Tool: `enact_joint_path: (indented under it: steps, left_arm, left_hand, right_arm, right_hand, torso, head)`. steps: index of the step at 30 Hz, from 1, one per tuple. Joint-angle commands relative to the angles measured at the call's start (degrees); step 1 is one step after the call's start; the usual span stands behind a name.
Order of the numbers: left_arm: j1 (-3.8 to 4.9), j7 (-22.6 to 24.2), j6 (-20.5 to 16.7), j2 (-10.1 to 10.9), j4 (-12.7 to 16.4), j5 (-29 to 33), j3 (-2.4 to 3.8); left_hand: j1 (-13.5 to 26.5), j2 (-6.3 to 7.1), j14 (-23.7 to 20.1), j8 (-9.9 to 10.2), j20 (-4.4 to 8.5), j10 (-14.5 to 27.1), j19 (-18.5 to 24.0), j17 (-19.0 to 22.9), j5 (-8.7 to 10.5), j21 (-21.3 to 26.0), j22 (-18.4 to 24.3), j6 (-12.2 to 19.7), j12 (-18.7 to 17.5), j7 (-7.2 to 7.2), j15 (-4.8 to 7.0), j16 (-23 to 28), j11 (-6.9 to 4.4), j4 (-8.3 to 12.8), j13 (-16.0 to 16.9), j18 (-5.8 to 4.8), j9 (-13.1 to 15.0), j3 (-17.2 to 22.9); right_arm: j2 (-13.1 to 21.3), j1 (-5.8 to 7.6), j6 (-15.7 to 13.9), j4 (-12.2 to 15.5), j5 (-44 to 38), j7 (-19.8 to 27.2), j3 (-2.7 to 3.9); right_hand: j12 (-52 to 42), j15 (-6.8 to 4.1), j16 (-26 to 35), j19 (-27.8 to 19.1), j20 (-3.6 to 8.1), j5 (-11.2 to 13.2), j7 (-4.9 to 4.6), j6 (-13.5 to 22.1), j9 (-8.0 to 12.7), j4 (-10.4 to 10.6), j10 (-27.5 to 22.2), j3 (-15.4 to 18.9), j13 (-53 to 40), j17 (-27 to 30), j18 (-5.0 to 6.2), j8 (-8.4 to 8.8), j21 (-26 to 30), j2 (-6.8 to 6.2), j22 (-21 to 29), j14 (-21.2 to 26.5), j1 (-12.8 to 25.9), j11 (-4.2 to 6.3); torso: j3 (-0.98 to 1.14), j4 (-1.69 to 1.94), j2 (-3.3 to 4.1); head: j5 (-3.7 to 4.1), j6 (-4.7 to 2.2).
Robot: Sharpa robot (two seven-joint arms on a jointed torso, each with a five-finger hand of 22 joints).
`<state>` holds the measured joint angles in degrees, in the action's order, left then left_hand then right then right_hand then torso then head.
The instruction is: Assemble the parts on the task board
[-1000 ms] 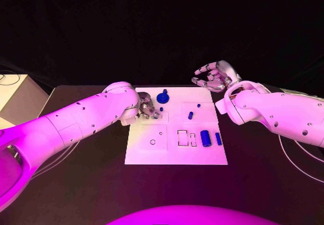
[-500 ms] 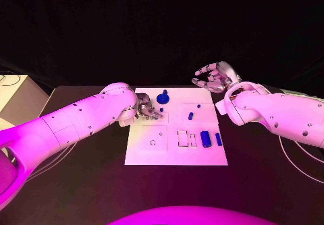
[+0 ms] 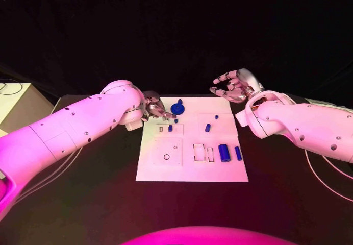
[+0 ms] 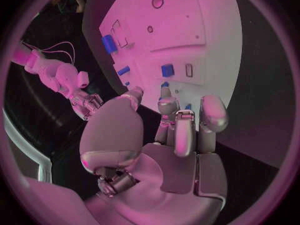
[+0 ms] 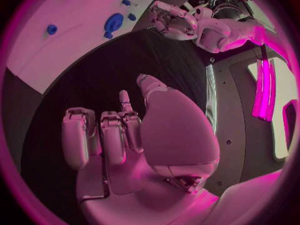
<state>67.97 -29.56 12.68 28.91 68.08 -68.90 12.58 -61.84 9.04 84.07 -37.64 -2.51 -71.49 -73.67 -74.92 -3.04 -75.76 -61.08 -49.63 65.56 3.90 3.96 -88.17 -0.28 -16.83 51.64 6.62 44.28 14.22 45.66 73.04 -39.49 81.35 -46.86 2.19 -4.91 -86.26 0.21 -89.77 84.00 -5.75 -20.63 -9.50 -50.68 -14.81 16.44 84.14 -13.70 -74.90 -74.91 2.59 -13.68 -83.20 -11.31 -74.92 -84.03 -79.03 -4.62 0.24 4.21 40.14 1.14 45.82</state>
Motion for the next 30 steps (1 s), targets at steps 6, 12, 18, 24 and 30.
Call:
enact_joint_path:
  steps: [6, 12, 18, 24, 30]
  left_arm:
    - [0.67, 0.5, -0.9, 0.5, -1.5, -0.1, 2.56]
    - [1.16, 1.0, -2.4, -1.0, -5.6, -0.5, 3.03]
    - [2.08, 1.4, -3.6, -3.5, -10.8, -1.6, 3.13]
    - [2.86, 1.8, -3.7, -5.7, -15.6, -2.4, 3.11]
    - [3.32, 2.1, -3.1, -7.2, -19.0, -1.8, 2.82]
  left_hand:
    - [-2.9, -1.64, 3.9, 1.6, -0.96, 3.2, 2.0, -9.7, 0.01, 1.6, 2.6, 2.2, -1.9, 0.9, -1.22, 1.2, 0.94, 0.0, -2.8, -0.17, -0.4, -0.9]
    - [-4.2, -2.02, 3.4, 2.5, -1.35, 5.3, 3.2, -8.6, 0.01, 2.6, 4.2, 2.9, -3.5, 1.44, -1.67, 1.8, 1.44, -0.1, -5.2, 0.18, -0.9, -0.7]
    - [-4.6, -2.17, 3.3, 3.5, -1.6, 5.8, 3.3, -8.5, 0.0, 2.7, 4.3, 3.6, -3.7, 1.87, -1.97, 1.8, 1.79, -0.1, -5.6, 0.21, -1.6, -0.4]
    - [-5.0, -2.35, 3.4, 3.8, -1.7, 5.7, 3.2, -8.6, -0.01, 2.6, 4.2, 3.6, -3.5, 1.95, -2.06, 1.8, 1.87, -0.1, -5.5, 0.19, -1.9, 0.0]
    - [-5.2, -2.4, 3.4, 3.9, -1.73, 5.7, 3.1, -8.7, -0.01, 2.5, 4.0, 3.6, -3.5, 1.97, -2.09, 1.7, 1.89, -0.1, -5.4, 0.15, -2.0, 0.2]
  right_arm:
    - [0.1, -0.02, 0.0, 0.1, -0.2, 0.7, 0.03]
    - [0.2, -0.02, 0.0, 0.2, 0.0, 0.7, 0.03]
    - [0.3, -0.02, 0.0, 0.5, 0.0, 0.7, 0.04]
    - [0.4, 0.01, -0.1, 0.9, 0.0, 0.7, 0.06]
    - [0.5, 0.09, -0.2, 1.2, 0.0, 0.7, 0.12]
  right_hand:
    - [0.2, 0.09, -0.2, 3.1, -0.18, -0.2, -0.09, 0.4, 0.0, 0.0, 1.1, -0.4, -10.7, -15.1, -0.58, -0.11, 0.2, 0.11, -7.7, -6.0, 0.6, -0.15]
    - [0.2, 0.09, -0.2, 3.1, -0.18, -0.2, -0.09, 0.4, 0.0, 0.0, 1.1, -0.4, -10.7, -15.1, -0.58, -0.11, 0.2, 0.11, -7.7, -6.0, 0.6, -0.15]
    - [0.2, 0.1, -0.2, 3.1, -0.18, -0.2, -0.09, 0.4, 0.0, 0.1, 1.1, -0.4, -10.7, -15.1, -0.57, -0.11, 0.2, 0.1, -7.7, -6.0, 0.7, -0.15]
    - [0.2, 0.1, -0.2, 3.1, -0.18, -0.2, -0.09, 0.4, 0.0, 0.1, 1.1, -0.4, -10.7, -15.1, -0.57, -0.11, 0.2, 0.1, -7.7, -6.0, 0.7, -0.15]
    - [0.2, 0.1, -0.2, 3.1, -0.18, -0.2, -0.09, 0.4, 0.0, 0.1, 1.1, -0.4, -10.7, -15.1, -0.57, -0.11, 0.2, 0.1, -7.7, -6.0, 0.7, -0.15]
  torso:
    - [0.02, -0.03, 0.1]
    - [-0.11, -0.08, 0.22]
    - [-0.23, -0.24, 0.68]
    - [-0.2, -0.5, 1.22]
    - [-0.15, -0.71, 1.7]
  head:
    - [-0.05, -0.79]
    - [0.03, -1.43]
    - [-0.17, -2.19]
    - [-0.3, -2.65]
    - [-0.54, -2.95]
